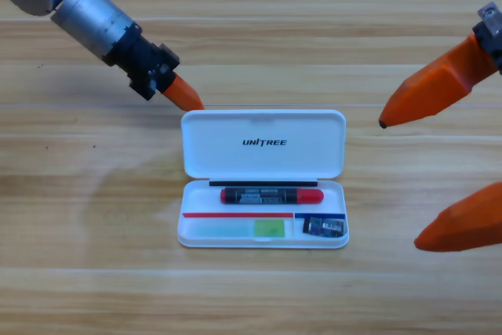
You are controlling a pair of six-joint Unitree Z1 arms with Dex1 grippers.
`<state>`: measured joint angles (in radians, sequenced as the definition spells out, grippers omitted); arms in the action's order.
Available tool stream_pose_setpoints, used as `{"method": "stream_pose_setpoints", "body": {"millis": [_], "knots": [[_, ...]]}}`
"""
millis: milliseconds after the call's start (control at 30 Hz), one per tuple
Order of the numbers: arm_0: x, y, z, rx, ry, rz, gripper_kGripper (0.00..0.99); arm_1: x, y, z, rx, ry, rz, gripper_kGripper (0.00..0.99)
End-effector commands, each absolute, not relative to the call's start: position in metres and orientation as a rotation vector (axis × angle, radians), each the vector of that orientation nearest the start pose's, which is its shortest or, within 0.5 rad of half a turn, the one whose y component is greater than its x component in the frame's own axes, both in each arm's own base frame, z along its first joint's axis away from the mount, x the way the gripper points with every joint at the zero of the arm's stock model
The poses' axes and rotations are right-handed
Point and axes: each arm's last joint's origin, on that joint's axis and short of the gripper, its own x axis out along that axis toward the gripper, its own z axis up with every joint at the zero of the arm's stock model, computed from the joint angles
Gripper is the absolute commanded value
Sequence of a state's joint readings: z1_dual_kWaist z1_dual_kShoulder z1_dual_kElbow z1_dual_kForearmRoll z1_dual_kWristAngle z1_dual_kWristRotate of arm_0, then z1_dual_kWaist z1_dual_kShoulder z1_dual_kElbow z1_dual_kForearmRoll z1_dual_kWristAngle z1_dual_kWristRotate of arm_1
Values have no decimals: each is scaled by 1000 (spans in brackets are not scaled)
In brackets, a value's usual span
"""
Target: Clean up eraser and pencils
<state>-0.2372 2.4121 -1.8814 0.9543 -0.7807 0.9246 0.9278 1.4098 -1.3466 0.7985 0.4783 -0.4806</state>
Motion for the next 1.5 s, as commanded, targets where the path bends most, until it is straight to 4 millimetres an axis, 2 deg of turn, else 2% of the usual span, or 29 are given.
{"method": "stream_pose_setpoints", "body": {"millis": [33,533,767,1033,1500], "knots": [[450,-174,151,258,1026,-1472,0,124,211,396,-578,613,1544,973],[426,-192,192,297,1021,-1513,0,124,211,395,-578,617,1544,973],[405,-200,206,322,1032,-1537,0,124,211,394,-578,619,1544,973],[388,-218,205,379,1065,-1558,0,124,211,394,-576,620,1545,973],[363,-244,175,473,1107,-1569,0,125,212,393,-576,626,1548,973]]}}
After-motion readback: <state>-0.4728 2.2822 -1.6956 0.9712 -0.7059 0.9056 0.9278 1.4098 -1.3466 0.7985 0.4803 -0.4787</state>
